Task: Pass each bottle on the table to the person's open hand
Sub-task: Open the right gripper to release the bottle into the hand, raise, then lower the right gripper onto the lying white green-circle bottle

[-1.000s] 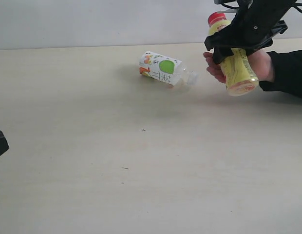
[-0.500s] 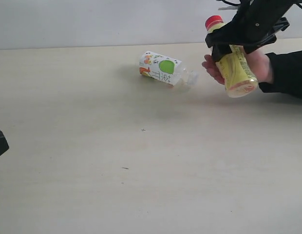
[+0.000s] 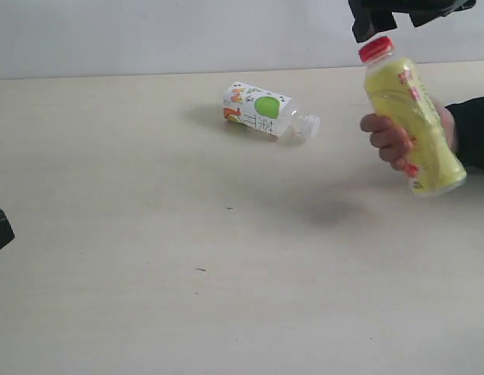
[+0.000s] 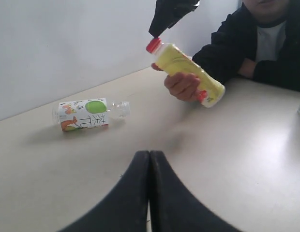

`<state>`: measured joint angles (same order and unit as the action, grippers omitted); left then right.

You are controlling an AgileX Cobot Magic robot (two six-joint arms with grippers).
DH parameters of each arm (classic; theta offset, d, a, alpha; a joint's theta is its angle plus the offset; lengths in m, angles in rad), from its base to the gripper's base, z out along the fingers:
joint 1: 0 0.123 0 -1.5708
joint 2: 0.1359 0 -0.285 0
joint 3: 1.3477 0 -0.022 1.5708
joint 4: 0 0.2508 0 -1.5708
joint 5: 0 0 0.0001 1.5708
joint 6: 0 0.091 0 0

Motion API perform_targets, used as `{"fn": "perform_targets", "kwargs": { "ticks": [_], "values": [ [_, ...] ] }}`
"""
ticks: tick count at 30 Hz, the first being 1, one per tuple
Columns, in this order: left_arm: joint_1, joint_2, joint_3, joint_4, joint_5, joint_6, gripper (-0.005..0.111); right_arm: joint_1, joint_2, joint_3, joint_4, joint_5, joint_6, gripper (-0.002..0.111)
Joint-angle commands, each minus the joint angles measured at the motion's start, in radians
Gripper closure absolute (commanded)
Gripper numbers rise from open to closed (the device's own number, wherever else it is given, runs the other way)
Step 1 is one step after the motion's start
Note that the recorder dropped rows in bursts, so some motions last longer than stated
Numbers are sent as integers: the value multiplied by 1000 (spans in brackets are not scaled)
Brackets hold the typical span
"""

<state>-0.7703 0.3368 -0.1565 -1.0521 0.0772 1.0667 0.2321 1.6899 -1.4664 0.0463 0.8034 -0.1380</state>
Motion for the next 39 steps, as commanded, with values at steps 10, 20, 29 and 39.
{"fn": "perform_targets", "kwargs": {
  "ticks": [10,20,29,39],
  "values": [
    [3,-3,2,-5,-2,-1,107,0,-48,-9,347,116,-333,39],
    [3,-3,2,-5,-2,-1,107,0,72,-177,213,247,-306,39],
    [3,-3,2,-5,-2,-1,107,66,340,-489,110,394,-305,39],
    [3,-3,2,-5,-2,-1,107,181,630,-810,-28,401,-386,39]
  ]
}}
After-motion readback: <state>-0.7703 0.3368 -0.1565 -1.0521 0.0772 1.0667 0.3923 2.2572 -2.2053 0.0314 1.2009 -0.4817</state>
